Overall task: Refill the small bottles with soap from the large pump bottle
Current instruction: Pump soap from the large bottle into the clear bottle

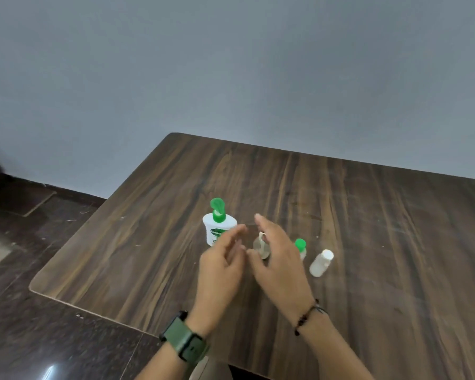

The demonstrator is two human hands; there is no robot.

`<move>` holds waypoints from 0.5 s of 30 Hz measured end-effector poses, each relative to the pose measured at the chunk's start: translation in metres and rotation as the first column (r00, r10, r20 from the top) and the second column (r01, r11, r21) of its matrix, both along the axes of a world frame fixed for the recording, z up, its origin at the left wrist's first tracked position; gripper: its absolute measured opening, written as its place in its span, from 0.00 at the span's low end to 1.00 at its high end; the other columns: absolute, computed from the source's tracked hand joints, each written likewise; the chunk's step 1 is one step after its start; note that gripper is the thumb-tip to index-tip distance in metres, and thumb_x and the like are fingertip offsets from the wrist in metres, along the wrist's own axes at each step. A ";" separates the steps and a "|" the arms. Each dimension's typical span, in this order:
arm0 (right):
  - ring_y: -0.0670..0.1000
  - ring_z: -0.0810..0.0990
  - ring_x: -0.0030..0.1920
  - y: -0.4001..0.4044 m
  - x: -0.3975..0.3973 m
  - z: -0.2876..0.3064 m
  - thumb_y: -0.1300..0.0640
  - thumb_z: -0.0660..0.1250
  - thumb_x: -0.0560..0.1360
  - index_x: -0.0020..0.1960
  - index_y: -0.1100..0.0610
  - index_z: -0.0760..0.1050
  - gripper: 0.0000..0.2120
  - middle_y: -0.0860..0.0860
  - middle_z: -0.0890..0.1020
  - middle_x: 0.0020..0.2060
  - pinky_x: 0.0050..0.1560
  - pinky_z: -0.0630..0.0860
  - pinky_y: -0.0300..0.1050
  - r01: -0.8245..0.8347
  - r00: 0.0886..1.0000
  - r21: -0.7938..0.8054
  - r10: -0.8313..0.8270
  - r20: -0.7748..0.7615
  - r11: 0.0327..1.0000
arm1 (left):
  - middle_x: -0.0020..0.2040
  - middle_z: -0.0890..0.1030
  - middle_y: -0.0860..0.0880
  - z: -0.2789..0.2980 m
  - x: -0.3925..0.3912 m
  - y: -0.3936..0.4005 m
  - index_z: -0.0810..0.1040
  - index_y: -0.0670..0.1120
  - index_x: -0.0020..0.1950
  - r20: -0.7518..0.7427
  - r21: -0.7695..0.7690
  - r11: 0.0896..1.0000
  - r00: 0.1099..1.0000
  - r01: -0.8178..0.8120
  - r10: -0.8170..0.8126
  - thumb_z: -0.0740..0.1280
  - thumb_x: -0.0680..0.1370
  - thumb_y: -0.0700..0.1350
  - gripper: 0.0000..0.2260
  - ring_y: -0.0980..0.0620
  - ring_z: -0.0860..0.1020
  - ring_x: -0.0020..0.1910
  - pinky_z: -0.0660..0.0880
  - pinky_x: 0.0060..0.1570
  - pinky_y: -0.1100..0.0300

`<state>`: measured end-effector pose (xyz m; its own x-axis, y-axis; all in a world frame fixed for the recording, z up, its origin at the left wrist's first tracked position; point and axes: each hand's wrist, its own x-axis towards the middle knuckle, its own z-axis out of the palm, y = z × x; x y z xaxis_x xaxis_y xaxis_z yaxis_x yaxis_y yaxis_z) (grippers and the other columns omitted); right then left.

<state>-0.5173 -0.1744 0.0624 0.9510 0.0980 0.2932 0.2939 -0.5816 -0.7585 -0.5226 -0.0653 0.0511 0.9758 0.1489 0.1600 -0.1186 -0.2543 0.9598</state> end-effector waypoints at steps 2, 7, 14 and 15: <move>0.48 0.69 0.66 0.028 0.012 -0.010 0.63 0.64 0.72 0.70 0.60 0.64 0.27 0.52 0.72 0.66 0.67 0.60 0.34 -0.046 0.999 -0.010 0.045 -0.024 0.999 | 0.53 0.81 0.56 -0.003 0.009 0.026 0.76 0.56 0.55 0.009 -0.012 0.997 0.997 -0.082 0.082 0.62 0.75 0.33 0.18 0.65 0.78 0.53 0.73 0.56 0.67; 0.52 0.75 0.60 0.065 0.031 -0.042 0.62 0.62 0.70 0.65 0.61 0.70 0.23 0.54 0.78 0.60 0.60 0.60 0.29 0.008 1.000 -0.035 -0.008 -0.001 0.999 | 0.53 0.81 0.56 -0.042 0.026 0.061 0.76 0.57 0.52 0.014 0.008 0.993 0.993 -0.114 0.114 0.62 0.76 0.33 0.19 0.63 0.78 0.54 0.73 0.56 0.68; 0.49 0.76 0.42 0.018 0.017 -0.066 0.62 0.62 0.71 0.61 0.57 0.72 0.18 0.49 0.77 0.48 0.49 0.72 0.37 0.367 0.875 0.016 -0.352 0.332 0.930 | 0.64 0.74 0.55 -0.118 0.050 0.025 0.69 0.51 0.65 0.040 0.120 0.969 0.975 0.215 -0.221 0.64 0.71 0.46 0.22 0.64 0.71 0.63 0.67 0.66 0.64; 0.48 0.75 0.41 0.010 0.019 -0.065 0.64 0.63 0.71 0.63 0.57 0.71 0.20 0.49 0.76 0.49 0.48 0.72 0.34 0.393 0.882 -0.016 -0.372 0.291 0.919 | 0.68 0.71 0.52 -0.123 0.055 0.018 0.66 0.47 0.69 0.077 0.184 0.951 0.961 0.248 -0.266 0.64 0.72 0.47 0.25 0.59 0.68 0.67 0.63 0.68 0.64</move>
<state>-0.4982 -0.1645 -0.0031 0.8003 -0.2259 0.5553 0.2285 -0.7415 -0.6309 -0.4678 -0.0477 -0.0717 0.9552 -0.1427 0.2594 -0.2943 -0.3614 0.8847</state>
